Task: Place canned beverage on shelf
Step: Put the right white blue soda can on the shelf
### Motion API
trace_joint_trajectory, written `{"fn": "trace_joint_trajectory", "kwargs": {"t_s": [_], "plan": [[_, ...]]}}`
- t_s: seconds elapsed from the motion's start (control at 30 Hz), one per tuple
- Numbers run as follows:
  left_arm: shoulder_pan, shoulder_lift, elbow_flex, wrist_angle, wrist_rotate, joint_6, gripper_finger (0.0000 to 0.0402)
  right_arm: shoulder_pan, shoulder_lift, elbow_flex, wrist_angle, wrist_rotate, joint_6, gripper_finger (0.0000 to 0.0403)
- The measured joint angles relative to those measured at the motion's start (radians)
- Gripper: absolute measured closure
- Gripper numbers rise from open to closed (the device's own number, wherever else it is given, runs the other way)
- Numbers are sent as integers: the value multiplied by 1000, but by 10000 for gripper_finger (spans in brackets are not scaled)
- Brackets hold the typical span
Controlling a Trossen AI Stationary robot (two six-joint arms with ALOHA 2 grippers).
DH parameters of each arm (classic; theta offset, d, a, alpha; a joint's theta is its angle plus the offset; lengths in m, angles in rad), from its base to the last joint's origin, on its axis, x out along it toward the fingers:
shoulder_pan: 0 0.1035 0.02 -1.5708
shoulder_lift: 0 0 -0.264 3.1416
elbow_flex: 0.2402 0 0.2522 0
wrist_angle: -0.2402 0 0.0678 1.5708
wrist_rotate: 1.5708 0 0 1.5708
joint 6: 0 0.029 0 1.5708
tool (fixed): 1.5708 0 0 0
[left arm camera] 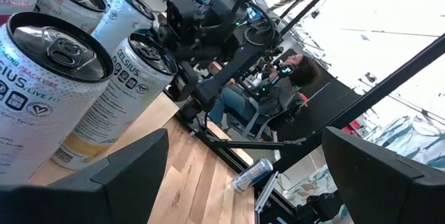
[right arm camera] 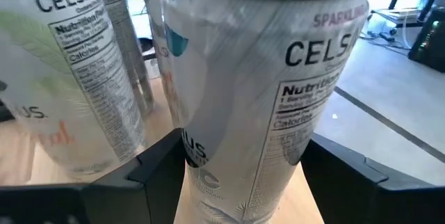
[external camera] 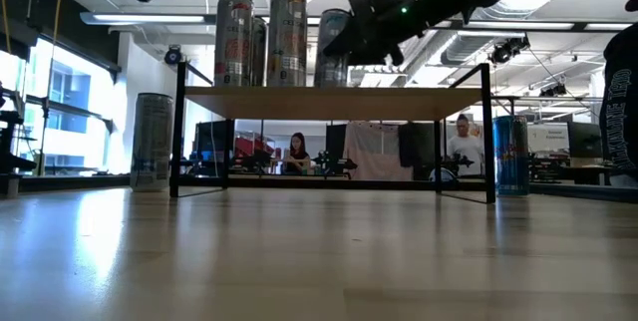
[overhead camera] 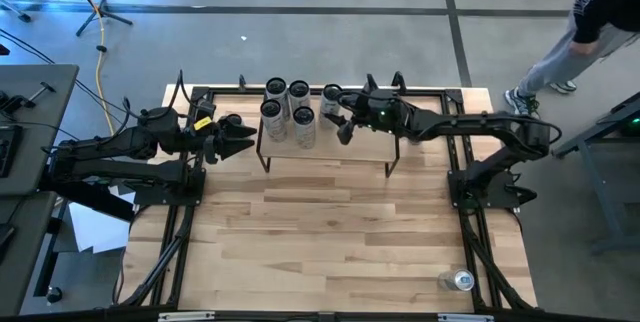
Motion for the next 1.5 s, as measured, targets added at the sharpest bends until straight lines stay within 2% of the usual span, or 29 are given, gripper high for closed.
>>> {"fn": "trace_joint_trajectory", "kwargs": {"t_s": [0.37, 1.5], "plan": [[0, 0, 0, 0, -11, 1, 51, -19, 80, 193, -235, -23, -104, 157], [0, 0, 0, -1, -11, 2, 51, -19, 81, 194, -272, -8, -62, 157]]}}
